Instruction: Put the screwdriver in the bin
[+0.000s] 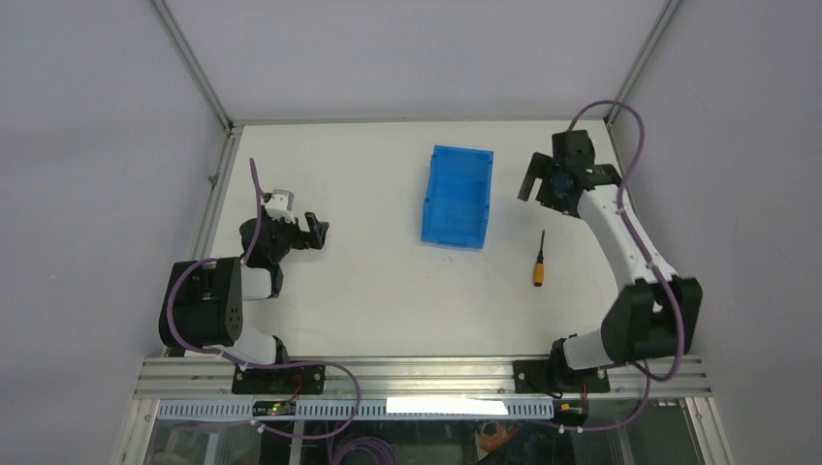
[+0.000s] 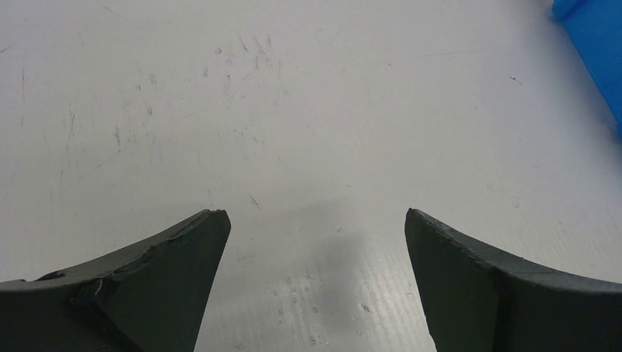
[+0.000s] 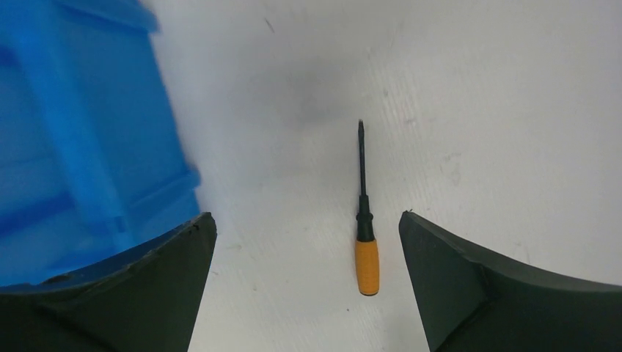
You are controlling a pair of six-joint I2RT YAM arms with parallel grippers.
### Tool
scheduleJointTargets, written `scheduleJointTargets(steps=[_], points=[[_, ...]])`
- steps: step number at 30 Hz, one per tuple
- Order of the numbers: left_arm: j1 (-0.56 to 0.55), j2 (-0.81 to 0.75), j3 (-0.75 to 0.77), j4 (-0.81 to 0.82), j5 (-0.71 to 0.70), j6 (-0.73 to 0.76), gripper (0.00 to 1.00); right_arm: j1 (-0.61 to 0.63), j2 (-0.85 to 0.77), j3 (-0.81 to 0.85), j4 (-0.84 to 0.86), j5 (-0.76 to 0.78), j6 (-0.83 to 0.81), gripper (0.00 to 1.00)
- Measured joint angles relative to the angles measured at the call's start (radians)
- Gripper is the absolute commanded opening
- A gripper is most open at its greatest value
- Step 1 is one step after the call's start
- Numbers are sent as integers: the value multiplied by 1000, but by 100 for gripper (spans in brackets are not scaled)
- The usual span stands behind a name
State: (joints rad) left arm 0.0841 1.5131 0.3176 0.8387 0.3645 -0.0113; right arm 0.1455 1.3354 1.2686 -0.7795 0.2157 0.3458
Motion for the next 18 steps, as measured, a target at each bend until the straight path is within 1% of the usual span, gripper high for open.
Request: scheduleJointTargets(steps=[3,6,9,10,12,13,14,16,17,18], points=[[0,0,0,0,0,0,99,-43,185,-49,-53,-75,-8,95],[0,0,0,0,0,0,99,-65,267,-117,-68,-113,-13,88],[0,0,0,0,0,0,99,-84,298,-183,-63,-140,-16,77],[0,0,0,0,0,0,99,-92,308,-204,-55,-151,-18,71],[0,0,0,0,0,0,99,-104,328,-241,-36,-166,-24,54],[0,0,0,0,0,0,99,-108,339,-253,-29,-172,-26,42],[0,0,0,0,0,0,99,-112,352,-257,-33,-180,-26,25],[0,0,0,0,0,0,99,-113,352,-255,-30,-180,-40,3],[0,0,0,0,0,0,99,-114,354,-253,-31,-183,-44,0],[0,0,0,0,0,0,99,-114,354,-250,-34,-180,-47,0]])
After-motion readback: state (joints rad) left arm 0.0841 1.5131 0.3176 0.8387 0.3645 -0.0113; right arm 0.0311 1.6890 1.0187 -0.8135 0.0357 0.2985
